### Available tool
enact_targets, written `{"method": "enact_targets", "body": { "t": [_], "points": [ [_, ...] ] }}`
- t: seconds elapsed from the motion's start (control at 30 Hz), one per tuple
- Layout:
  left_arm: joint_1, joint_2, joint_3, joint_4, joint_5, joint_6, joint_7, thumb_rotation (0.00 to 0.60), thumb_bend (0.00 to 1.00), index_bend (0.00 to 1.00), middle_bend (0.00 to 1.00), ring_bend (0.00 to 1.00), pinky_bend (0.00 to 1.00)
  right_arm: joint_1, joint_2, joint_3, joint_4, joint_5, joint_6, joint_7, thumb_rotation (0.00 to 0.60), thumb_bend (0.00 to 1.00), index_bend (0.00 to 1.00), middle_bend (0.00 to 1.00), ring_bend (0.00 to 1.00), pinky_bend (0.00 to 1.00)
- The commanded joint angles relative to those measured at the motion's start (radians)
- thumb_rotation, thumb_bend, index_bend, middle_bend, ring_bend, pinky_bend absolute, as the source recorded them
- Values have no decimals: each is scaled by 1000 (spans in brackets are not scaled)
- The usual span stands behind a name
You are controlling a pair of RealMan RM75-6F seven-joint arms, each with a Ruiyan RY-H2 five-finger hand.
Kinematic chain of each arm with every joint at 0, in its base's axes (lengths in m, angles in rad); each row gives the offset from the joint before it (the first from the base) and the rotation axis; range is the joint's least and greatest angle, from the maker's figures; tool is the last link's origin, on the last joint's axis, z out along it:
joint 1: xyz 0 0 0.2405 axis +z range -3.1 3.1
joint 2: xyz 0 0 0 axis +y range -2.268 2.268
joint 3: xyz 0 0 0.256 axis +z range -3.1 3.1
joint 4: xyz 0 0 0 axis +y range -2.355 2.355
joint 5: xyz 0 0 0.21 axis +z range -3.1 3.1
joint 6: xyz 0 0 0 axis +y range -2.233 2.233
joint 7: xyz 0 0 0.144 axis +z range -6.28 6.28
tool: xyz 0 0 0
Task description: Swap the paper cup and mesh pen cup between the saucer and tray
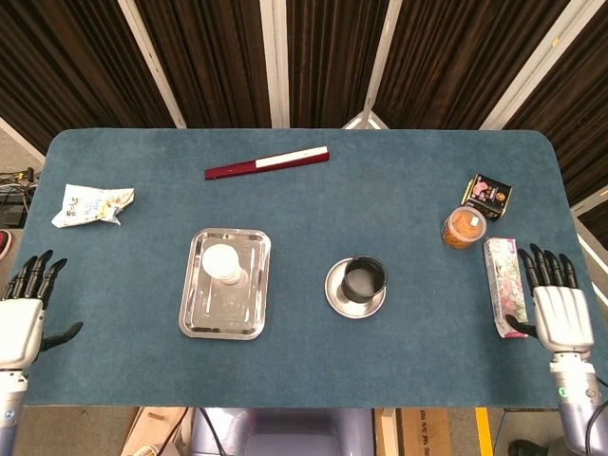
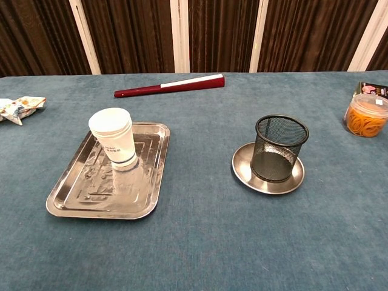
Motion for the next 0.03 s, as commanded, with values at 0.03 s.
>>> {"method": "enact_targets", "body": {
  "t": [0.03],
  "points": [
    [10,16,16,-10,6,-4,-10,600,97,118,0,0,164,-41,-35,-2,44,-54,61,-18,600,0,0,0,0,0]
  ]
}}
